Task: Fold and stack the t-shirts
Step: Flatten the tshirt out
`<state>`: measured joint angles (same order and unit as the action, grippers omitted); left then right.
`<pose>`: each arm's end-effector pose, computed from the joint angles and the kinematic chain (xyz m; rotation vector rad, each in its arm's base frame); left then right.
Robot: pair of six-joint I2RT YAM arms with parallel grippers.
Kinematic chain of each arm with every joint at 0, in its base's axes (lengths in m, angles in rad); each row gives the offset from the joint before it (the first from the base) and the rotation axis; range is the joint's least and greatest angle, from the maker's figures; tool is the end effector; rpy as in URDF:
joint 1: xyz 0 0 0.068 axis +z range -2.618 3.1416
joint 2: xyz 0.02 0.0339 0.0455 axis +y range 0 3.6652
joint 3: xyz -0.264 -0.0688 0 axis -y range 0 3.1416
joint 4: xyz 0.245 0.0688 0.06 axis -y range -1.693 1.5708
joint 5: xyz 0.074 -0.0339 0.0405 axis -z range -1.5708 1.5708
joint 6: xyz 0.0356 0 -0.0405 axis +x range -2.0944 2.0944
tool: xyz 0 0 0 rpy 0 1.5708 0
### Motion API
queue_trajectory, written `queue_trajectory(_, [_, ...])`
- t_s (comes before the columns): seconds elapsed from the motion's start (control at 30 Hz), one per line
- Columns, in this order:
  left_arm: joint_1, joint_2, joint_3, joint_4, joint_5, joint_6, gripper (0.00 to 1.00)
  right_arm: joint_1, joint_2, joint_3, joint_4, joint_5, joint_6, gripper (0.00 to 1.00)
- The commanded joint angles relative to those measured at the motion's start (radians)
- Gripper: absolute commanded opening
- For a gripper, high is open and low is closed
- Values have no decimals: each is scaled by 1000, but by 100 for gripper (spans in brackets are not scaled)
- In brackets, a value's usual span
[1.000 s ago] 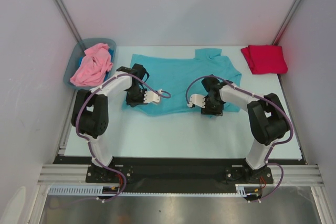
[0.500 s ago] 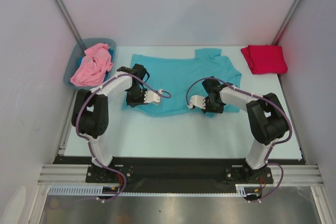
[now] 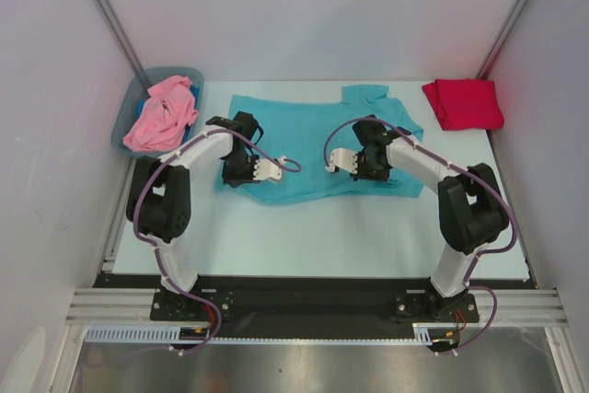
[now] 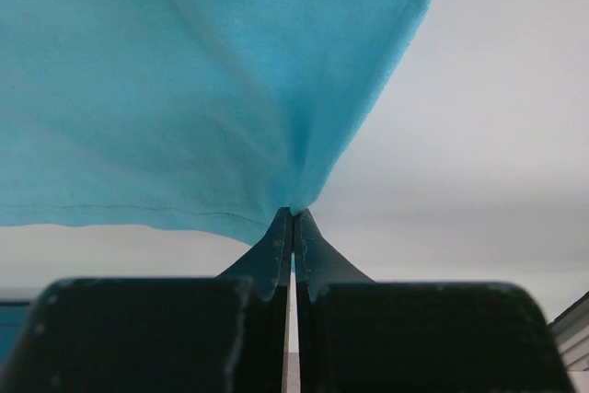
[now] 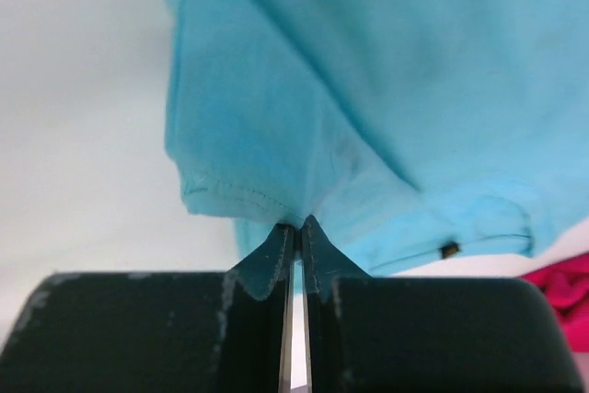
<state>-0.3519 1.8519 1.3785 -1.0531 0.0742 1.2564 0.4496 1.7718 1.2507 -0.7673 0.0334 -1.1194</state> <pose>0.3215 -0.1209 0.1994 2.2118 2.1269 -0.0727 0.3118 0.1491 0.1970 -2.0300 2.0434 -0.1800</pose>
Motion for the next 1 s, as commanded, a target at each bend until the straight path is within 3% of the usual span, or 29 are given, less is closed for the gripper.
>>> queue_trajectory(0.0, [-10, 7, 42, -2, 16, 0, 0, -5, -20, 72, -50, -6, -14, 7])
queue_trajectory(0.3, [-15, 17, 48, 7, 24, 0, 0, 20, 74, 128, 26, 28, 24, 8])
queue_trajectory(0.87, [-24, 29, 47, 13, 36, -5, 0, 92, 224, 230, 322, 109, 56, 6])
queue_trajectory(0.93, [-24, 33, 51, 13, 38, -6, 0, 96, 256, 243, 315, 126, 53, 7])
queue_trajectory(0.97, [-24, 33, 53, 15, 39, -6, 0, 98, 267, 253, 316, 135, 58, 15])
